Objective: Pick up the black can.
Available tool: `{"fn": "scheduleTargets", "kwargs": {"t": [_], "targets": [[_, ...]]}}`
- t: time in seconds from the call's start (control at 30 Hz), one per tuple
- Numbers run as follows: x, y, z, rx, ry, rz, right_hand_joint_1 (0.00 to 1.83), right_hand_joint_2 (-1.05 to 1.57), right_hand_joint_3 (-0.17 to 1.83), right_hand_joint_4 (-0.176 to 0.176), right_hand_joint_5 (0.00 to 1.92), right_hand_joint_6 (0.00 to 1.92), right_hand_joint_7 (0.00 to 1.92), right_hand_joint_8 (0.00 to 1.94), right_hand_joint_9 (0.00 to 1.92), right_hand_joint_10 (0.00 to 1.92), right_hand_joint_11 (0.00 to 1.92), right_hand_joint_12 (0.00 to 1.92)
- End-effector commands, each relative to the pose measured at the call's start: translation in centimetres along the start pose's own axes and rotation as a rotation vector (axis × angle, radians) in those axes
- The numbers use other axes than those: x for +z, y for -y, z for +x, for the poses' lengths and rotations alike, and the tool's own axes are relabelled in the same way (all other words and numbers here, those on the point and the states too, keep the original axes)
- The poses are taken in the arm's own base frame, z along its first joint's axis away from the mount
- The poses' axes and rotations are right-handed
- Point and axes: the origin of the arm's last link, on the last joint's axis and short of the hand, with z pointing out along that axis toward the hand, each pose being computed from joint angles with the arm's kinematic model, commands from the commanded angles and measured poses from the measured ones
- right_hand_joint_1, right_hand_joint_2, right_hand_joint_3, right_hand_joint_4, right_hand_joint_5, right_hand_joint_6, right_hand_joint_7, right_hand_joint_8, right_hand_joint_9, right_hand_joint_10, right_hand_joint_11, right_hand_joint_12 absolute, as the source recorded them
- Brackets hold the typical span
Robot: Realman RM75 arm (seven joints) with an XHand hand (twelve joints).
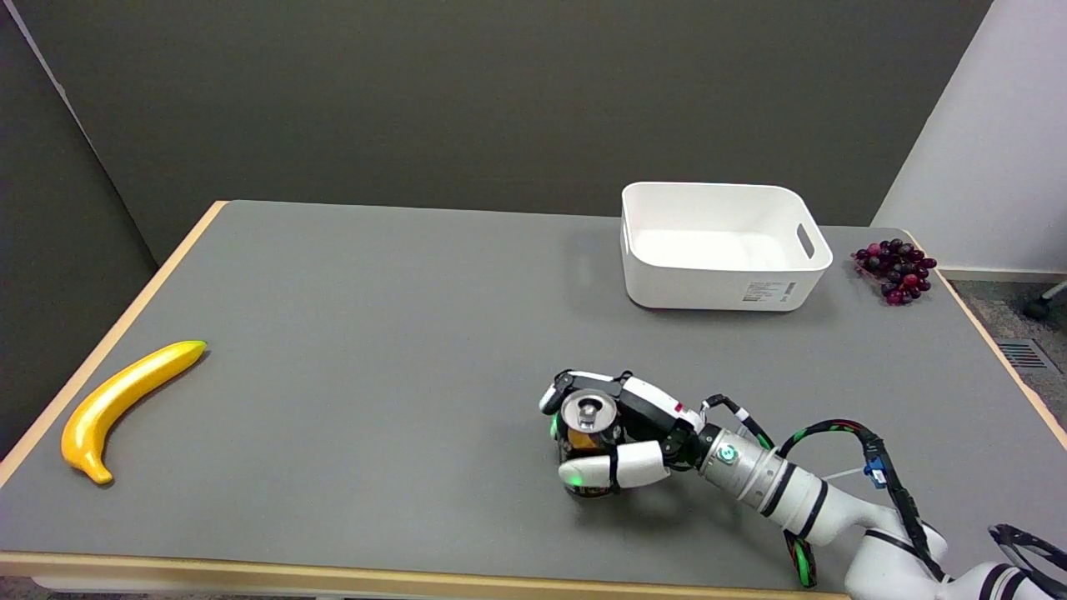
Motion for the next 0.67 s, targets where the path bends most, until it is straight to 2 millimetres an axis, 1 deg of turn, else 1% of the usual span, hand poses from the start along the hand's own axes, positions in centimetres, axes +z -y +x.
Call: {"fn": "scheduleTargets", "kwargs": {"t": [0.03, 0.17, 0.2, 0.33, 0.5, 0.57, 0.67], "targets": [[0.8, 1.6, 4.3, -0.101, -0.153, 0.029, 1.11, 1.42, -0.10, -0.176, 0.37, 1.68, 0.73, 1.64, 0.70, 1.33, 0.30, 1.92], [1.1, 3.8, 7.7, -0.198, -0.281, 0.080, 1.13, 1.41, -0.09, -0.176, 0.38, 1.65, 0.76, 1.61, 0.73, 1.32, 0.36, 1.92], [1.2, 4.7, 9.0, -0.233, -0.330, 0.102, 1.13, 1.40, -0.09, -0.176, 0.38, 1.64, 0.76, 1.60, 0.73, 1.32, 0.37, 1.92], [1.8, 7.8, 12.5, -0.320, -0.472, 0.177, 1.13, 1.39, -0.08, -0.176, 0.39, 1.63, 0.76, 1.59, 0.73, 1.31, 0.38, 1.92], [2.8, 12.8, 17.8, -0.470, -0.669, 0.263, 1.14, 1.39, -0.08, -0.176, 0.40, 1.62, 0.77, 1.59, 0.74, 1.31, 0.42, 1.92], [3.3, 14.2, 19.9, -0.521, -0.735, 0.254, 1.14, 1.38, -0.06, -0.176, 0.41, 1.61, 0.77, 1.58, 0.74, 1.31, 0.42, 1.92], [4.2, 16.0, 22.4, -0.570, -0.809, 0.245, 1.15, 1.37, -0.05, -0.176, 0.42, 1.60, 0.77, 1.57, 0.74, 1.31, 0.43, 1.92]]}}
